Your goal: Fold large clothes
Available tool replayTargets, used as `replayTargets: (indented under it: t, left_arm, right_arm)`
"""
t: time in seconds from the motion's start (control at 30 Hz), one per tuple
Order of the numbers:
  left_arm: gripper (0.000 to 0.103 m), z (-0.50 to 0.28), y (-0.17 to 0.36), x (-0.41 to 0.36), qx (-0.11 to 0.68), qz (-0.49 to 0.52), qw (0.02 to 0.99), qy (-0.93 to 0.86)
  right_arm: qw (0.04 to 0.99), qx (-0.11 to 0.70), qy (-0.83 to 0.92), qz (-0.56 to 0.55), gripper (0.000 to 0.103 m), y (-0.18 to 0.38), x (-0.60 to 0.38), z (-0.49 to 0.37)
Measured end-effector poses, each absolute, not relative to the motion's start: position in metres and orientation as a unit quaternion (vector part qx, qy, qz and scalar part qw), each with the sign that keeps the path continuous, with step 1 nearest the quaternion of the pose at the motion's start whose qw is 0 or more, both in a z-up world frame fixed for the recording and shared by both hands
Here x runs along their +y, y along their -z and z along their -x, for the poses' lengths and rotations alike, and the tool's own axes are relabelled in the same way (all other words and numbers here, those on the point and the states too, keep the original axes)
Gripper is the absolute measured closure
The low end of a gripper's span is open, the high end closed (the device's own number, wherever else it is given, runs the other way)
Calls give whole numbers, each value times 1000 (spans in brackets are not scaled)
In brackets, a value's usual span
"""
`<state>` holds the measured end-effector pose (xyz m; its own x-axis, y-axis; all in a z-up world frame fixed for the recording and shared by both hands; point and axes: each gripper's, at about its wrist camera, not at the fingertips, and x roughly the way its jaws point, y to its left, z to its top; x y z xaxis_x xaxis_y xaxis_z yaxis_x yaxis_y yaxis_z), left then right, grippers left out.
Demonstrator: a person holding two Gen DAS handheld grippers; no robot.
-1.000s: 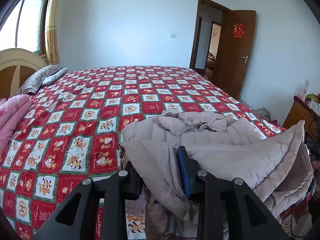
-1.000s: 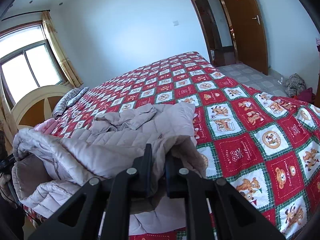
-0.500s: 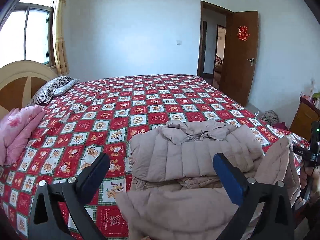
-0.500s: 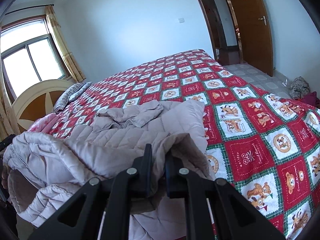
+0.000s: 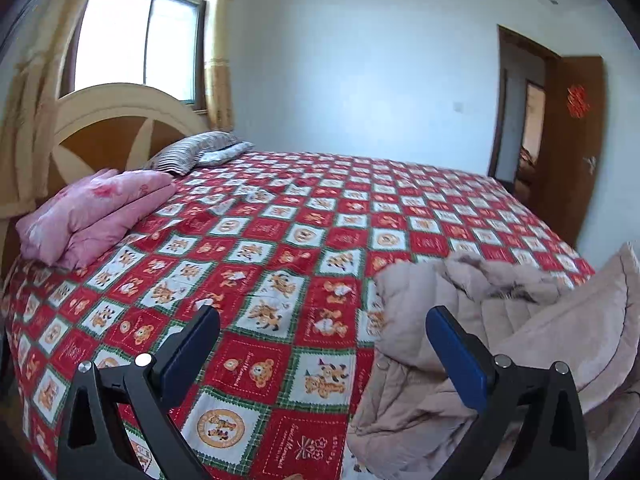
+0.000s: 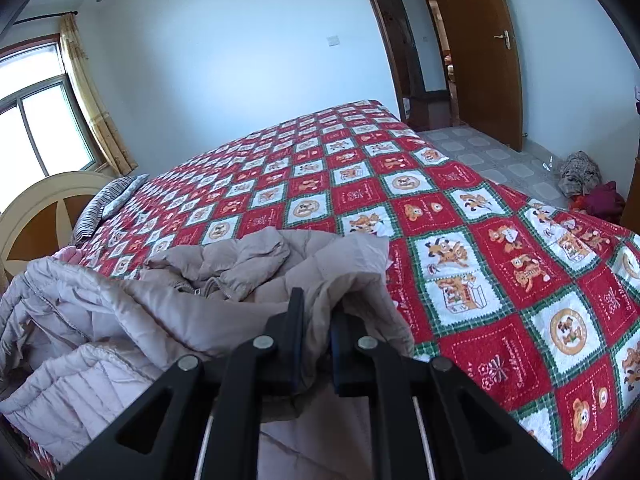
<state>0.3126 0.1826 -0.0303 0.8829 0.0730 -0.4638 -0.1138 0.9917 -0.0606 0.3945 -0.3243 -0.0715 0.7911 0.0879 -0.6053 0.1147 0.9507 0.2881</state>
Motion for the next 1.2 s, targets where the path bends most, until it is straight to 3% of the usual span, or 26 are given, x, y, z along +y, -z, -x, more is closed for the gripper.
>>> replayTargets:
  t: [0.1, 0.3, 0.47, 0.6, 0.63, 0.9, 0.97, 1.0, 1.03, 1.1, 1.2]
  left_arm:
    - [1, -312, 28, 185, 222, 53, 972, -50]
    - [1, -324, 57, 117, 230, -52, 972, -10]
    - [1, -378, 86, 64, 257, -90, 962, 8]
    - [1, -429, 110, 48, 283, -111, 952, -26]
    - [1, -439, 115, 48, 289, -111, 950, -34]
    - [1, -478, 142, 47, 340, -118, 932, -42]
    - [1, -483, 147, 51, 353, -100, 930, -35]
    - [1, -486, 147, 54, 353, -92, 930, -42]
    - [1, -489, 145, 55, 351, -90, 930, -55]
    - [1, -498, 137, 56, 343, -93, 932, -71]
    - [1, -516, 129, 53, 341, -96, 932, -73]
  right_arm:
    - [931, 330, 16, -156, 91, 74, -328, -417]
    - [926, 340, 32, -162, 91, 81, -333, -462]
    - [915, 358, 27, -182, 86, 97, -337, -494]
    - [923, 334, 20, -189, 25, 89, -342, -485]
    - [931, 321, 23, -172, 24, 84, -340, -477]
    - [922, 387, -17, -16, 25, 104, -289, -471]
    - [909, 415, 5, 43, 43, 125, -277, -479]
    - [906, 421, 6, 42, 60, 133, -277, -483]
    - [907, 420, 10, 36, 69, 137, -278, -486]
    - [910, 412, 20, 33, 82, 134, -283, -492]
    - [917, 398, 34, 12, 88, 119, -292, -507]
